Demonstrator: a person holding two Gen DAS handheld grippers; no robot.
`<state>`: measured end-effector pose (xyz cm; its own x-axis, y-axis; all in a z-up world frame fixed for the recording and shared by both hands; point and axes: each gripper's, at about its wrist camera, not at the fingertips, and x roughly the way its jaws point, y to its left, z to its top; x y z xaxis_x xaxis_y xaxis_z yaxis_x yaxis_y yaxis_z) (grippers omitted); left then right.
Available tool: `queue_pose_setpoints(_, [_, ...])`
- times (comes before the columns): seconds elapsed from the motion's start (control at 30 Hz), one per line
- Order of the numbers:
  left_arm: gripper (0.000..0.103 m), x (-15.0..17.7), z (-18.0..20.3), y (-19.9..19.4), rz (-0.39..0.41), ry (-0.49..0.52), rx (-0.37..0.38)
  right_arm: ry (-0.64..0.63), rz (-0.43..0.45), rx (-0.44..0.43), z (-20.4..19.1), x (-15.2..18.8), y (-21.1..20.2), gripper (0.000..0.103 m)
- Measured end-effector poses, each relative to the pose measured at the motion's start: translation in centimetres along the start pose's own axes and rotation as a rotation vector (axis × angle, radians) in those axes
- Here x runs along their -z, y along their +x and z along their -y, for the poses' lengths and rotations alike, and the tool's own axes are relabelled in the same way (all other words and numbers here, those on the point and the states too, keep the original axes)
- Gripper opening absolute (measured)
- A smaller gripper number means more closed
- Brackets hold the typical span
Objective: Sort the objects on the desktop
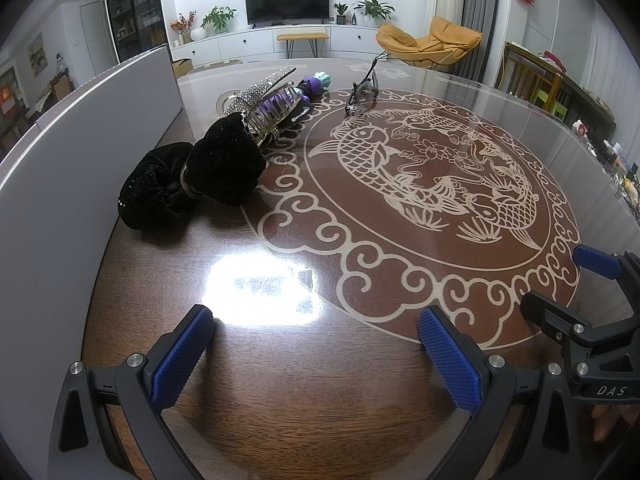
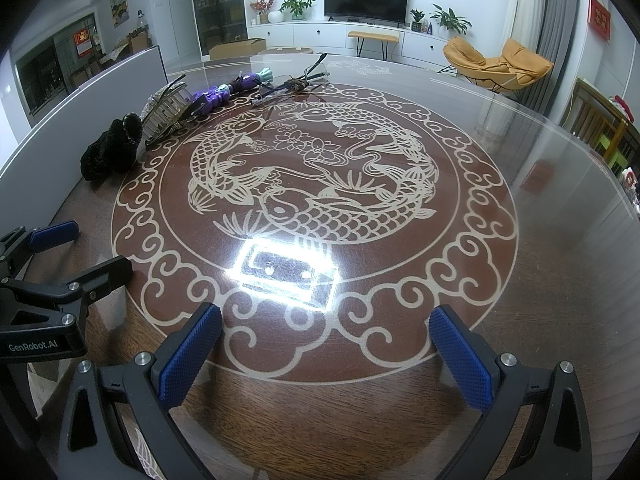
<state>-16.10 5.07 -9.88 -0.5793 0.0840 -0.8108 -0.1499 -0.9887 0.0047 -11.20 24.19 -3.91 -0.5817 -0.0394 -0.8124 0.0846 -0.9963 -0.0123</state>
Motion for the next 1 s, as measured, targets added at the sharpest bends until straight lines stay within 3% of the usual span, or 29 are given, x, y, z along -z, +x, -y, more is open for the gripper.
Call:
queue_pose_setpoints(0.47, [0.103,0.0,-0.1,0.1,0.0,0.001,0.0,0.0,0.0,0.0,0.0,0.0,0.0,0.103])
queue_pose_setpoints(0.57, [0.103,0.2,0.0,0.1,-0.034,-0.006,-0.007,0.0,0.0,0.0,0.0,0.0,0.0,0.103])
queue_pose_setpoints(0.67, [0.103,1.4,-0.4,-1.2,-0.07,0.016,0.008,0.0,0.0,0.0,0.0,0.0,0.0,0.103])
queue_pose_setpoints(0.73, [0.103,3.1,-1.0,-2.1,-0.037,0.039,0.032,-0.013,-0.002,-0.021,-0.1,-0.3,0.1,0.103])
queue_pose_setpoints(0.87, [0.103,3.5,-1.5,-1.6,-0.031,-0.003,-0.001,-0.052,-0.047,-0.13,-1.7,-4.2,1.6,0.103])
queue_pose_setpoints(1.0, [0.103,3.3,-1.6,-1.5,-0.034,-0.006,0.002,0.043,0.002,-0.282,-4.8,-12.4,2.9,0.103])
